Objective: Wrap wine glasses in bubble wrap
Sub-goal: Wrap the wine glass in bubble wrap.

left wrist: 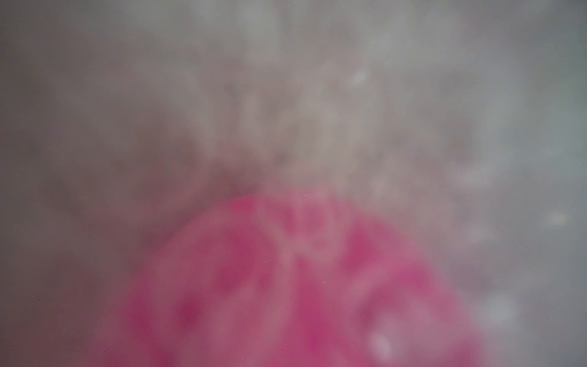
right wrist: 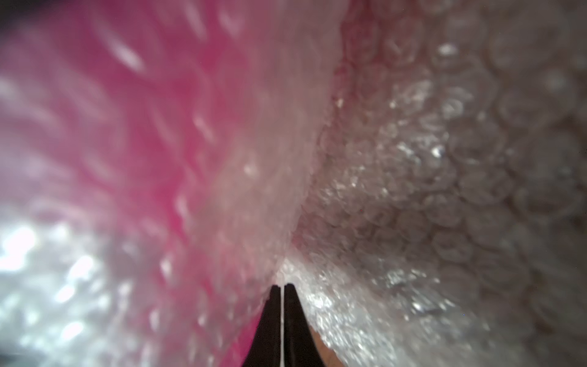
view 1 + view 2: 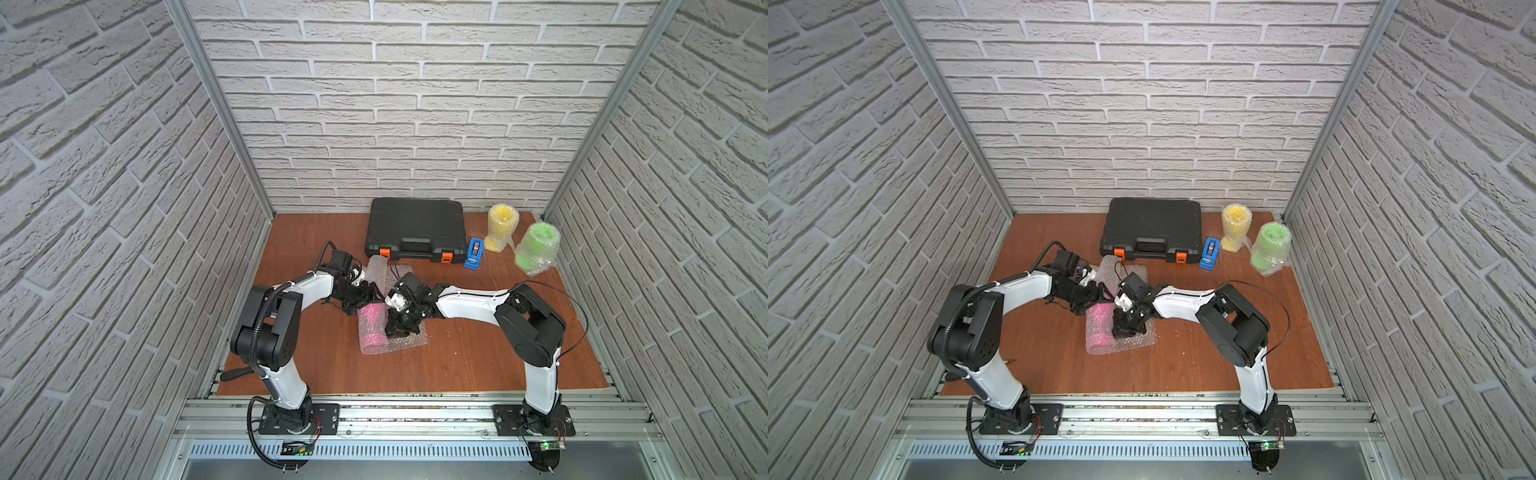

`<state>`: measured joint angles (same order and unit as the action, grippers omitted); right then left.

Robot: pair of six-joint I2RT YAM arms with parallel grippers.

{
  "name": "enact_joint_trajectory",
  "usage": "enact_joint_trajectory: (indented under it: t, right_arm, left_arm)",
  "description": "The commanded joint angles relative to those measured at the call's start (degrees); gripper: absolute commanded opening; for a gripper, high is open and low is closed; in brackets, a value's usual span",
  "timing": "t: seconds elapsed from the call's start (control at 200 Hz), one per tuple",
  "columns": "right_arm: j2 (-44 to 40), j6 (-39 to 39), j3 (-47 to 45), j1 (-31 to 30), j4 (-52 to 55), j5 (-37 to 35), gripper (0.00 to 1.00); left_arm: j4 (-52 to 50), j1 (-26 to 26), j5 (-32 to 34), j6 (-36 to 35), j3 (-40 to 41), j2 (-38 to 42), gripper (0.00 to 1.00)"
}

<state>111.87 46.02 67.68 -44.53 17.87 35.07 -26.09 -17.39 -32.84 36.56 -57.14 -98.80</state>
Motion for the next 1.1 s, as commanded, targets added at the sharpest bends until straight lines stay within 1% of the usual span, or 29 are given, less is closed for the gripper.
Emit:
enact_joint_trajectory:
  t: [0.0, 0.125, 0.225, 0.265, 0.345, 0.37, 0.43, 0.475, 0.515, 0.625, 0.745, 0.855, 1.035, 1.095]
  right_arm:
    - [-4.52, -2.55, -2.00, -0.31, 3.61, 2.33, 0.08]
    - [-9.03, -4.77, -3.88, 1.33, 7.91, -0.24, 0.13]
    - [-13.60, -5.89, -6.45, 4.33, 10.90, -5.35, 0.19]
    - [-15.21, -6.43, -7.74, 5.65, 11.95, -7.87, 0.25]
    - [-17.34, -6.90, -11.19, 8.17, 12.12, -10.86, 0.40]
    - [-17.73, -6.99, -12.21, 8.75, 11.78, -11.27, 0.47]
    - [-18.09, -7.04, -14.59, 9.41, 10.40, -11.32, 0.58]
    - [-17.86, -6.92, -16.23, 9.38, 8.88, -10.19, 0.64]
    - [-17.47, -6.23, -17.93, 9.38, 6.75, -8.36, 0.67]
    - [-16.07, -3.99, -21.77, 9.40, -0.82, -3.29, 0.71]
    - [-12.71, -2.97, -21.61, 9.96, -8.96, -0.66, 0.71]
    - [-8.27, -4.21, -17.77, 11.56, -12.74, -0.24, 0.71]
    - [-2.74, -7.17, -10.16, 14.44, -13.95, 0.91, 0.67]
    - [-1.72, -7.28, -9.02, 14.82, -14.52, 2.89, 0.64]
  left_arm:
    - [-6.55, -2.94, 8.78, -1.62, -4.13, -0.78, 0.79]
    - [-13.26, -5.46, 16.14, -2.27, -7.69, -3.76, 0.78]
    - [-16.63, -7.10, 20.47, -1.87, -9.50, -5.32, 0.77]
    - [-17.43, -7.61, 21.31, -1.45, -9.94, -5.87, 0.77]
    - [-18.84, -8.47, 22.63, -0.85, -10.77, -6.78, 0.77]
    - [-19.28, -8.65, 23.02, -0.50, -11.06, -6.99, 0.77]
    - [-19.54, -9.12, 23.45, -0.02, -11.31, -7.34, 0.77]
    - [-19.46, -9.20, 23.45, 0.40, -11.18, -7.30, 0.77]
    - [-19.47, -9.25, 23.44, 0.63, -11.07, -7.32, 0.77]
    - [-19.23, -9.25, 23.11, 1.11, -10.89, -7.15, 0.77]
    - [-18.28, -9.20, 22.04, 1.64, -10.61, -6.89, 0.77]
    - [-17.88, -9.22, 21.94, 2.00, -10.62, -6.84, 0.77]
    - [-17.22, -9.17, 21.94, 2.20, -10.51, -6.57, 0.77]
    - [-17.08, -9.13, 21.94, 2.29, -10.48, -6.55, 0.77]
